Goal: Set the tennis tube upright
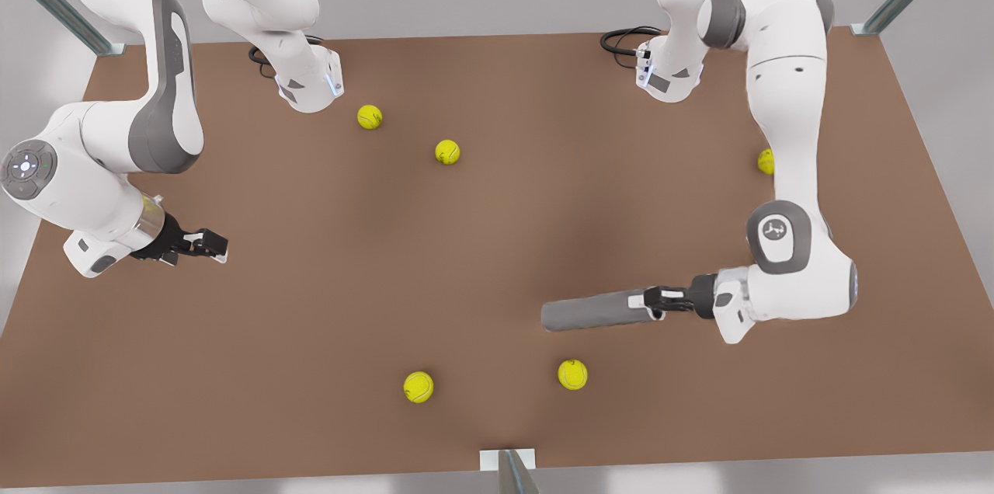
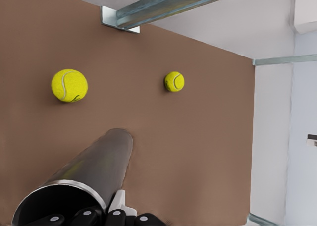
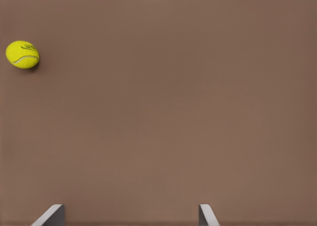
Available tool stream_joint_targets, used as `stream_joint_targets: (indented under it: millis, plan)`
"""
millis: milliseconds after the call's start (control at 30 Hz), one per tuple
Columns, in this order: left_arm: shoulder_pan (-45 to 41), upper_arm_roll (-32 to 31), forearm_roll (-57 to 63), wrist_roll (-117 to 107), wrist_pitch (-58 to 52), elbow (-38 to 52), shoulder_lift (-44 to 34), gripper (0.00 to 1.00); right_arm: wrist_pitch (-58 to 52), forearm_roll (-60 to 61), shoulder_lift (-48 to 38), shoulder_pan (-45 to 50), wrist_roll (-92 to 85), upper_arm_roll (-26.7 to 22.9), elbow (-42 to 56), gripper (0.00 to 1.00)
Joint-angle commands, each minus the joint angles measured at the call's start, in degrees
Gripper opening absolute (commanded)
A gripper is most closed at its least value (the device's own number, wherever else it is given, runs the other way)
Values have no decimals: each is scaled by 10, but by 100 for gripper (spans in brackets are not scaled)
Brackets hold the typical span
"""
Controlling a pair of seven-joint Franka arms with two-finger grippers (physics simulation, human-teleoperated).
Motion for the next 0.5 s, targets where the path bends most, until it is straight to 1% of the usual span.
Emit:
stream_joint_targets:
  millis: [0, 100, 167, 267, 433, 467]
  plan:
    - [-1, 11, 63, -104, -70, 0, -14, 21, 0, 1, 5, 0, -1, 0, 6, 100]
    - [-2, 12, 199, -138, -70, 1, -72, 21, 0, 1, 7, 0, -1, 0, 11, 100]
    - [-2, 11, 272, -155, -70, 1, -93, 21, 0, 0, 12, 2, -2, 1, 18, 100]
    - [-5, 10, 321, -158, -67, 2, -91, 21, 0, -2, 13, 4, -2, 2, 23, 100]
    - [-31, 7, 437, -169, -60, 2, -76, 21, -1, -3, 13, 3, -3, 2, 23, 100]
    - [-33, 6, 441, -169, -59, 2, -71, 21, -1, -3, 13, 1, -3, 2, 23, 100]
